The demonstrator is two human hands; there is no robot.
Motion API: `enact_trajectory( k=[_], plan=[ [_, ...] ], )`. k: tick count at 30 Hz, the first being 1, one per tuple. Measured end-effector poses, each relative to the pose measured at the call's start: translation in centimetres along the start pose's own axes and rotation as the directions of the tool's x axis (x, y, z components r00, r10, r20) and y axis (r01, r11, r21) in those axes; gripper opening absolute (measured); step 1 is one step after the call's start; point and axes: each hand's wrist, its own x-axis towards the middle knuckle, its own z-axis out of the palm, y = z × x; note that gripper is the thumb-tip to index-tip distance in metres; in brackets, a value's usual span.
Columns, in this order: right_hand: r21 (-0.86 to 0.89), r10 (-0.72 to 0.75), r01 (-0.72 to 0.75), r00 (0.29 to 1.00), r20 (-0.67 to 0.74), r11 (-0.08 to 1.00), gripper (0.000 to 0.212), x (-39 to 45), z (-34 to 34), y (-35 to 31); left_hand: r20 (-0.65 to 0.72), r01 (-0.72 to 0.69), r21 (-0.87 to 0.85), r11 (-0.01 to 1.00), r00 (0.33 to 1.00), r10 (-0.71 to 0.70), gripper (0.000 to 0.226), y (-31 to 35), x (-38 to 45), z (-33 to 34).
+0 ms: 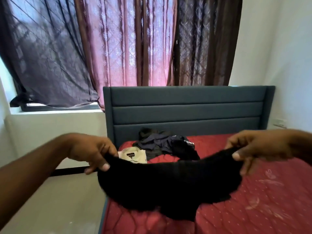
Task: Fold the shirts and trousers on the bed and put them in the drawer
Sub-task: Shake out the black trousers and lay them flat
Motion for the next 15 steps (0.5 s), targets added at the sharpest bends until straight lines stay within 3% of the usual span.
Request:
enact_trajectory(
  k=[1, 2, 3, 4, 5, 6, 7, 8, 9, 10, 12, 15],
  plan=[
    [-0.019, 0.083, -0.082, 0.996, 0.038, 0.996, 0.016, 1.7, 0.7, 1.0, 0.013, 0.113, 0.059, 0.992, 0.993, -0.114, 0.019, -0.7, 1.5, -0.2],
    [-0.046, 0.106, -0.108, 0.994, -0.027, 0.993, 0.008, 4.2, 0.7, 1.3, -0.075, 0.210, 0.108, 0.972, 0.976, -0.203, 0.023, -0.8, 3.7, -1.0],
    [-0.108, 0.048, -0.068, 0.982, -0.184, 0.992, 0.006, 7.3, -0.3, 0.3, -0.280, 0.275, 0.128, 0.953, 0.932, -0.231, 0.026, -0.2, 5.7, -2.7],
    [-0.191, -0.080, -0.002, 0.906, -0.417, 0.982, 0.015, 10.2, -2.2, -1.5, -0.553, 0.259, 0.079, 0.963, 0.815, -0.173, 0.028, 1.2, 7.5, -5.1],
    [-0.224, -0.208, 0.080, 0.744, -0.635, 0.971, 0.016, 12.3, -4.8, -4.9, -0.799, 0.094, -0.007, 0.996, 0.599, -0.062, 0.030, 3.5, 8.9, -8.6],
    [-0.197, -0.279, 0.206, 0.537, -0.796, 0.959, 0.012, 13.5, -7.4, -8.9, -0.939, -0.146, -0.069, 0.987, 0.345, -0.014, 0.031, 6.3, 9.5, -12.1],
    [-0.209, -0.317, 0.324, 0.327, -0.890, 0.922, 0.015, 13.3, -10.2, -13.9, -0.990, -0.373, -0.061, 0.926, 0.137, -0.010, 0.031, 10.1, 9.2, -15.6],
    [-0.242, -0.338, 0.406, 0.186, -0.923, 0.881, 0.021, 12.3, -12.1, -18.0, -1.000, -0.527, -0.013, 0.850, 0.005, -0.012, 0.030, 13.1, 8.4, -18.1],
    [-0.282, -0.367, 0.483, 0.090, -0.926, 0.829, 0.022, 11.2, -13.9, -21.3, -0.997, -0.601, 0.059, 0.797, -0.083, 0.011, 0.029, 15.7, 7.1, -19.9],
    [-0.324, -0.404, 0.540, 0.032, -0.914, 0.777, 0.021, 9.5, -15.6, -24.2, -0.989, -0.622, 0.131, 0.772, -0.139, 0.055, 0.028, 18.0, 5.7, -21.5],
    [-0.405, -0.475, 0.570, -0.028, -0.879, 0.715, 0.020, 6.9, -17.8, -26.5, -0.971, -0.616, 0.234, 0.752, -0.186, 0.149, 0.027, 20.0, 3.3, -22.8],
    [-0.451, -0.541, 0.610, -0.043, -0.840, 0.651, 0.019, 4.3, -18.6, -25.6, -0.942, -0.654, 0.334, 0.679, -0.215, 0.256, 0.023, 20.2, 1.0, -22.7]
  ],
)
